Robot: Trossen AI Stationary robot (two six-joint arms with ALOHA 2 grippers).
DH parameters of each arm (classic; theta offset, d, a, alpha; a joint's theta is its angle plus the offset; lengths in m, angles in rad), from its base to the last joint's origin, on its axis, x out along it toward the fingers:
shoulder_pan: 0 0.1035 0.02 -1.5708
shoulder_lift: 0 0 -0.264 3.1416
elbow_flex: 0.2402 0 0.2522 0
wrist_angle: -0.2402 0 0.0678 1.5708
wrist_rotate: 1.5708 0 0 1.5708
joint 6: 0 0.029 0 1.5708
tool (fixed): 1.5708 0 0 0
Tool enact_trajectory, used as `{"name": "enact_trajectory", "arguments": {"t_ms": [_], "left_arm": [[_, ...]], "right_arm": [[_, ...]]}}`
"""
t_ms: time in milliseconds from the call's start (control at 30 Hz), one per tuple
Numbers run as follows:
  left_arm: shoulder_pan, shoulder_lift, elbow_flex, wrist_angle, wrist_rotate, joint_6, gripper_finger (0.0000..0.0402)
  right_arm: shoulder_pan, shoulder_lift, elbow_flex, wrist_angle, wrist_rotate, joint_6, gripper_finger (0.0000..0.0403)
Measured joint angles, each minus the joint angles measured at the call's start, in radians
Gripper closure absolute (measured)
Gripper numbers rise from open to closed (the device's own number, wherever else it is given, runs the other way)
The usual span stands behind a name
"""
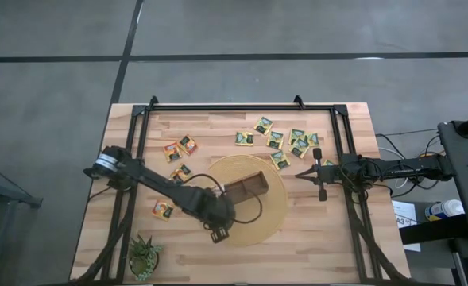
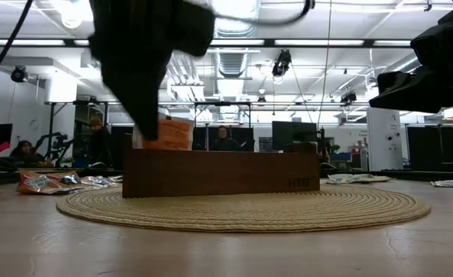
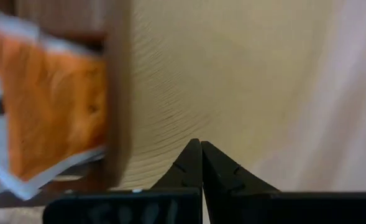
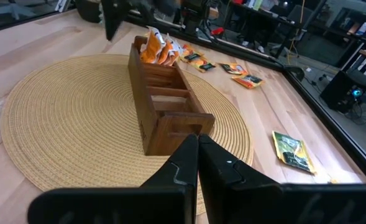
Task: Pick & Place Tea
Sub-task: Adjust the wooden organizer
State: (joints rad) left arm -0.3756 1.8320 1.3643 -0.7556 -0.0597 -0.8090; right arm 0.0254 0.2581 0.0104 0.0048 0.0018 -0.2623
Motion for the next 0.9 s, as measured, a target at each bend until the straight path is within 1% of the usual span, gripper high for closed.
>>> {"name": "enact_trajectory", "arguments": {"t_ms": [167, 333, 433, 667, 800, 900], "left_arm": [[0.03, 0.0, -0.075, -0.024, 0.025, -0.022, 0.0402], [0.067, 0.0, -0.1, -0.131, 0.014, -0.026, 0.0402], [0.088, 0.0, -0.106, -0.153, 0.005, -0.002, 0.0402], [0.113, 0.0, -0.108, -0.153, -0.09, 0.065, 0.0401], [0.12, 0.0, -0.108, -0.156, -0.104, 0.084, 0.0402], [0.119, 0.0, -0.101, -0.189, -0.105, 0.105, 0.0402]], "right_arm": [[0.0, 0.0, 0.0, 0.0, 0.0, 0.0, 0.0394], [0.0, 0.0, 0.0, 0.0, 0.0, 0.0, 0.0394], [0.0, 0.0, 0.0, 0.0, 0.0, 0.0, 0.0394], [0.0, 0.0, 0.0, 0.0, 0.0, 0.0, 0.0394], [0.0, 0.0, 0.0, 0.0, 0.0, 0.0, 0.0394], [0.0, 0.0, 0.0, 0.0, 0.0, 0.0, 0.0394]]}}
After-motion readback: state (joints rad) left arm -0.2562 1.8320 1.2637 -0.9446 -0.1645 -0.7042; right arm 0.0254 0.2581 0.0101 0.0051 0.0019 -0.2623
